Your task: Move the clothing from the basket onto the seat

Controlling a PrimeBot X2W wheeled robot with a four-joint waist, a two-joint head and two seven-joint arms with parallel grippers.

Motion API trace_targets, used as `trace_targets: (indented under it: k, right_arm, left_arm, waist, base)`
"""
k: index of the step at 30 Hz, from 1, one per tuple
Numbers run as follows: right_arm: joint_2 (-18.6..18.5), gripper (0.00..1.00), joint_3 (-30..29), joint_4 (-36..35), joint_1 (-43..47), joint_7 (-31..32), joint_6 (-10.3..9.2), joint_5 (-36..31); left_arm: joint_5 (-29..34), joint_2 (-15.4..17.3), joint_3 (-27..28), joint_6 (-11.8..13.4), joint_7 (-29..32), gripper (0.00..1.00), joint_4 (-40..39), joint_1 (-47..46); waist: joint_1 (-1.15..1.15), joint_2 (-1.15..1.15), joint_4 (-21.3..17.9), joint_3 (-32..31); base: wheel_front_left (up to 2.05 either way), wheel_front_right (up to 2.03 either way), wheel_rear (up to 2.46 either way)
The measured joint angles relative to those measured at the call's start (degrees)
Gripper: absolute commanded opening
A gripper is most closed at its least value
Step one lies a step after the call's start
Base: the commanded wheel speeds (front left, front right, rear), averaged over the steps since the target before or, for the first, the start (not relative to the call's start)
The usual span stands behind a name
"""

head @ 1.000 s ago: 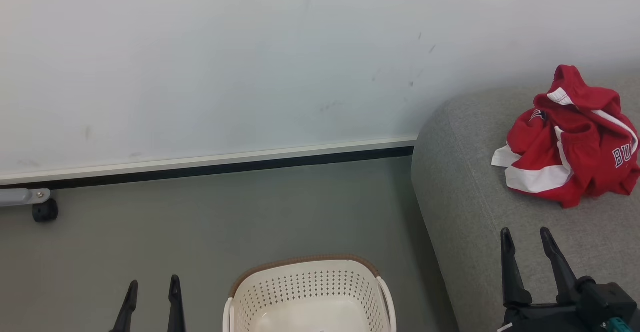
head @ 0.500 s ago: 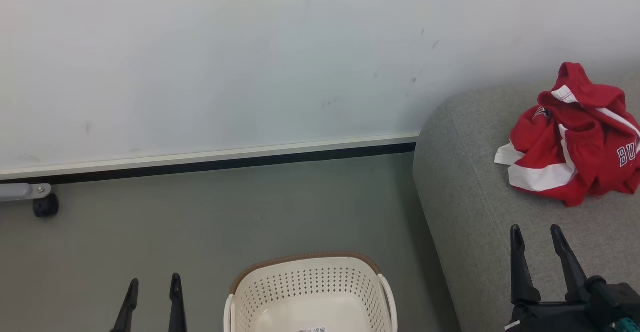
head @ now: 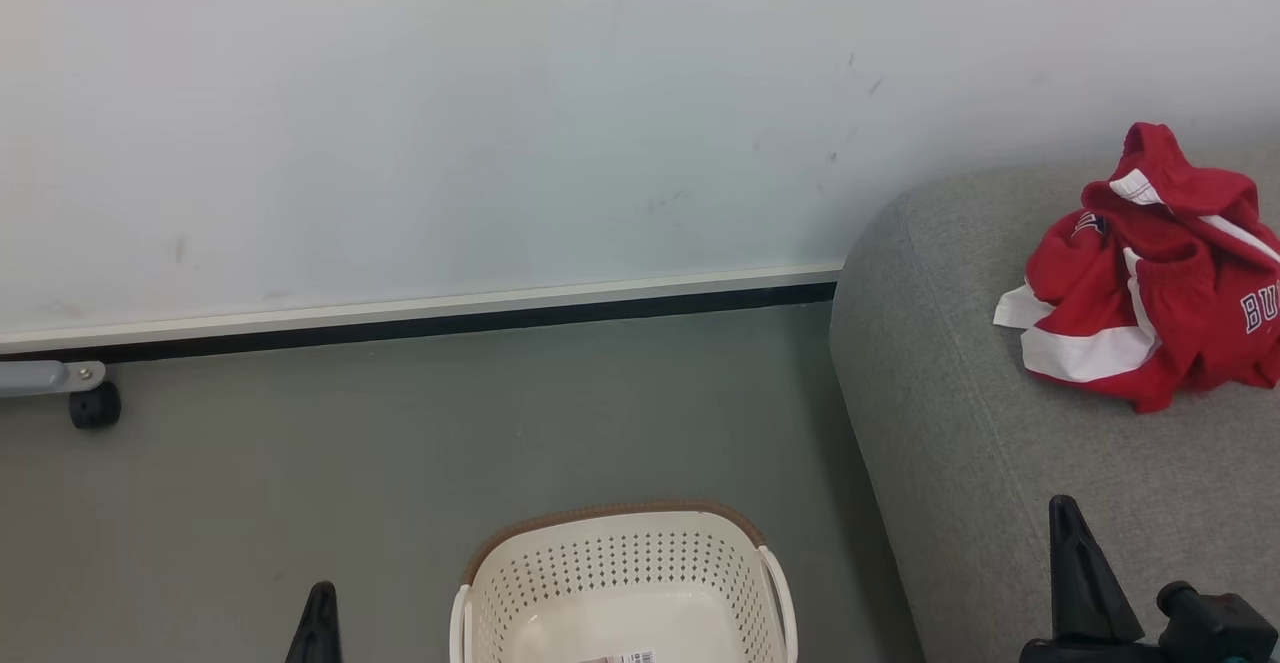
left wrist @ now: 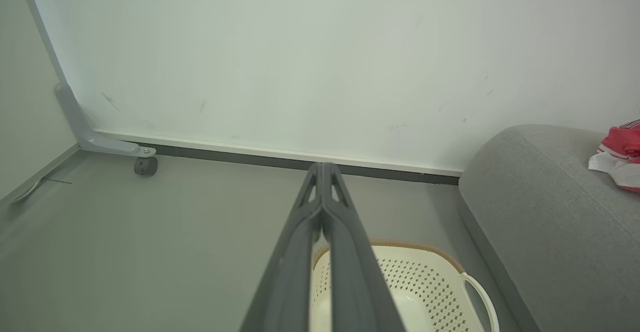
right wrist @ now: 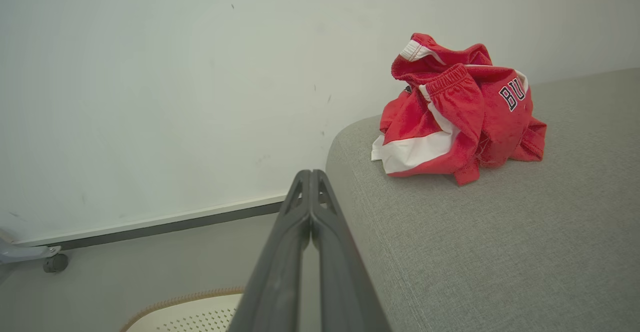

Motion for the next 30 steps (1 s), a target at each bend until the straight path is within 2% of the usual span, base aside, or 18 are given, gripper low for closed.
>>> trace_targets:
  k: [30]
  right_arm:
    - [2.2,0.0,-5.9,3.7,-2.1,7.0,4.23,24.0]
  left_arm:
    - [-22.6,-1.4,4.3,-4.1,7.0,0.0,3.2,-3.6]
  waist:
    - [0.0,0.0,0.7,0.2]
  base:
    - [0.0,0.0,0.0]
